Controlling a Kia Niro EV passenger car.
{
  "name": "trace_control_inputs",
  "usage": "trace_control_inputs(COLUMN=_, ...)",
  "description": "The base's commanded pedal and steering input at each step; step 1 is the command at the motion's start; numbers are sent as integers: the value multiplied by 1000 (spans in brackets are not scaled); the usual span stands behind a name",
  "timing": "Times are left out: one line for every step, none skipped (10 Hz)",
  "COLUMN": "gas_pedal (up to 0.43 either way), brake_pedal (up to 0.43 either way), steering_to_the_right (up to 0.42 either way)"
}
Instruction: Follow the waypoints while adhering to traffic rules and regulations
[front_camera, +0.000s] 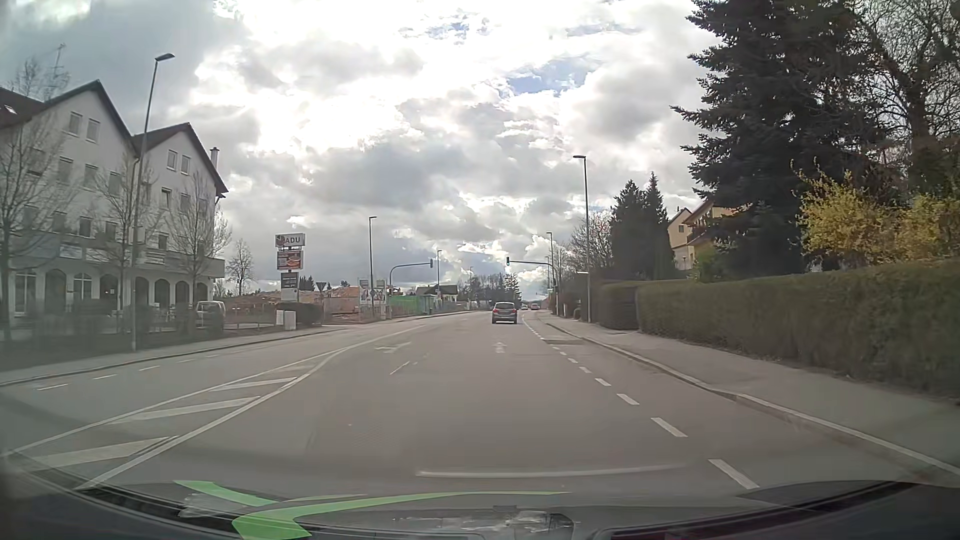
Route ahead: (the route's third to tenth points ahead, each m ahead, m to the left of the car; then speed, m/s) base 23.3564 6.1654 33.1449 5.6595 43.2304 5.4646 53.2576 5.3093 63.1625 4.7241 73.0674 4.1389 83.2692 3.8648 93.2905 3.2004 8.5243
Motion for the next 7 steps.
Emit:
trace_control_inputs(gas_pedal=358, brake_pedal=0, steering_to_the_right=10)
trace_control_inputs(gas_pedal=358, brake_pedal=0, steering_to_the_right=0)
trace_control_inputs(gas_pedal=358, brake_pedal=0, steering_to_the_right=-4)
trace_control_inputs(gas_pedal=358, brake_pedal=0, steering_to_the_right=-4)
trace_control_inputs(gas_pedal=358, brake_pedal=0, steering_to_the_right=-5)
trace_control_inputs(gas_pedal=358, brake_pedal=0, steering_to_the_right=-5)
trace_control_inputs(gas_pedal=358, brake_pedal=0, steering_to_the_right=-5)
